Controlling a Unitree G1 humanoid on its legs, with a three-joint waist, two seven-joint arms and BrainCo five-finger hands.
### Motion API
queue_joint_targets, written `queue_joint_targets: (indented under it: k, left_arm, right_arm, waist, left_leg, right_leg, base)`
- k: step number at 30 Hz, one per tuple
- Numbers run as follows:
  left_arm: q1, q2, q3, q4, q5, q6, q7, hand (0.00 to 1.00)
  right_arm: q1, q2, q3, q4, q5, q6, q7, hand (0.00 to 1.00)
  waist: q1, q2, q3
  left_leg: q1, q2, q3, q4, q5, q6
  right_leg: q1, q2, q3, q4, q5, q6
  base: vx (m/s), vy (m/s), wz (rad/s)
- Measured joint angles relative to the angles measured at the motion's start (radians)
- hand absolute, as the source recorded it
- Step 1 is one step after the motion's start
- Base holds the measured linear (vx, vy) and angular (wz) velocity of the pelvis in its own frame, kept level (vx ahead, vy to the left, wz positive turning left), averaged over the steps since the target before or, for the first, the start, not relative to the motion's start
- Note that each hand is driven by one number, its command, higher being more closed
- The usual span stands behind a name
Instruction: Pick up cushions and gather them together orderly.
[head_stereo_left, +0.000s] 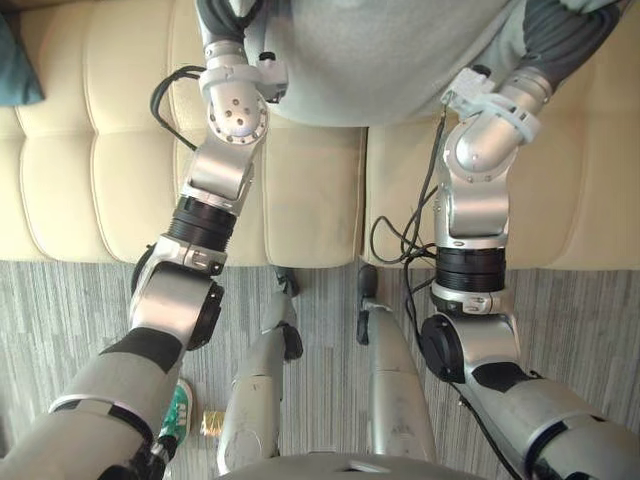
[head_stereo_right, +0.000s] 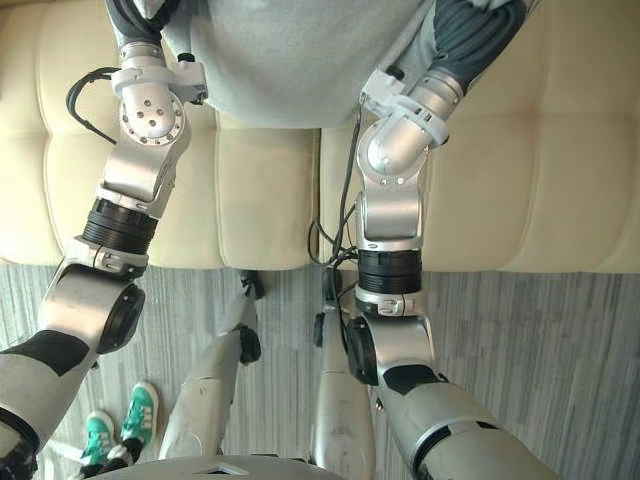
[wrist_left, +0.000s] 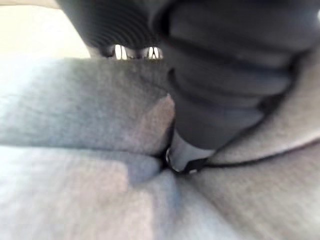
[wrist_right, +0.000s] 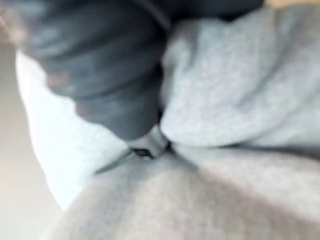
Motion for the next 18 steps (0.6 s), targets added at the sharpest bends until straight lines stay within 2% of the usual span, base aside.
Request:
queue_joint_targets:
  k: [3,4,6,7,9,10,12,13,15,18]
  left_arm:
    - [-0.024,-0.024,0.02,0.0,-0.037,-0.008,-0.009,1.0]
    - [-0.043,-0.037,0.05,0.0,-0.05,-0.015,-0.009,0.0]
    - [-0.054,-0.039,0.072,0.0,-0.058,-0.016,-0.01,0.0]
    - [-0.052,-0.039,0.081,0.0,-0.062,-0.016,-0.013,0.0]
    - [-0.053,-0.034,0.096,0.0,-0.065,-0.018,-0.018,0.0]
    - [-0.056,-0.033,0.11,-0.002,-0.065,-0.018,-0.027,0.0]
    - [-0.058,-0.019,0.121,-0.002,-0.065,-0.02,-0.036,0.0]
    - [-0.061,0.0,0.12,-0.002,-0.066,-0.019,-0.042,0.0]
    - [-0.079,0.044,0.12,0.0,-0.073,-0.013,-0.064,0.0]
    - [-0.1,0.132,0.128,0.01,-0.077,-0.005,-0.081,0.0]
  right_arm:
    - [-0.022,0.0,-0.01,-0.002,-0.017,0.017,-0.014,1.0]
    - [-0.05,0.002,-0.008,-0.003,-0.021,0.025,-0.018,0.0]
    - [-0.076,0.005,-0.008,-0.003,-0.021,0.036,-0.019,0.0]
    - [-0.077,0.004,-0.008,-0.004,-0.023,0.035,-0.018,0.0]
    - [-0.08,0.003,-0.006,-0.014,-0.024,0.033,-0.017,0.0]
    - [-0.082,0.0,-0.005,-0.034,-0.024,0.033,-0.015,0.0]
    - [-0.088,-0.006,-0.006,-0.043,-0.02,0.024,-0.011,0.0]
    - [-0.101,-0.011,-0.011,-0.035,-0.017,0.024,-0.007,0.0]
    - [-0.138,-0.035,-0.012,-0.012,0.011,0.022,-0.003,0.0]
    - [-0.214,-0.077,-0.015,0.081,0.107,0.005,0.035,0.0]
  waist:
    - [-0.003,-0.001,0.027]
    - [-0.01,-0.001,0.036]
    - [-0.016,-0.001,0.038]
    - [-0.014,-0.002,0.04]
    - [-0.011,-0.002,0.04]
    - [-0.012,-0.002,0.04]
    - [-0.017,-0.005,0.042]
    - [-0.022,-0.005,0.042]
    - [-0.021,-0.005,0.042]
    - [-0.016,-0.005,0.042]
  left_leg:
    - [-0.017,0.001,0.007,0.0,-0.001,-0.001]
    - [-0.024,0.001,0.007,0.0,-0.001,-0.001]
    - [-0.032,0.002,0.008,0.0,-0.005,-0.005]
    - [-0.034,0.004,0.02,0.0,-0.034,-0.028]
    - [-0.04,0.012,0.082,0.0,-0.071,-0.02]
    - [-0.051,0.02,0.131,0.008,-0.081,-0.027]
    - [-0.072,0.027,0.151,0.032,-0.06,-0.016]
    - [-0.083,0.028,0.146,0.041,-0.045,0.003]
    - [-0.09,0.032,0.139,0.047,-0.036,0.013]
    - [-0.093,0.042,0.133,0.062,-0.027,0.003]
  right_leg:
    - [-0.021,-0.001,0.004,0.003,0.0,0.0]
    - [-0.022,-0.001,0.003,-0.004,0.0,0.0]
    - [-0.027,-0.001,0.001,-0.01,0.0,0.0]
    - [-0.032,-0.001,0.004,-0.007,0.0,0.0]
    - [-0.046,-0.004,0.017,-0.007,0.0,0.0]
    - [-0.057,-0.009,0.021,-0.009,0.0,0.0]
    - [-0.07,-0.011,0.021,-0.007,0.0,0.0]
    - [-0.074,-0.011,0.019,-0.009,0.0,0.0]
    - [-0.075,-0.01,0.011,-0.01,0.0,0.001]
    - [-0.068,-0.007,-0.004,-0.007,0.0,0.0]
  base:
    - [0.07,0.006,-0.01]
    - [0.06,0.018,0.02]
    - [0.05,0.03,0.02]
    - [0.04,0.034,-0.02]
    - [0.03,0.038,-0.02]
    - [0.04,0.048,0.02]
    - [0.02,0.02,0.01]
    - [0.02,0.021,0.03]
    - [0.02,0.012,0.06]
    - [-0.01,-0.017,0.05]
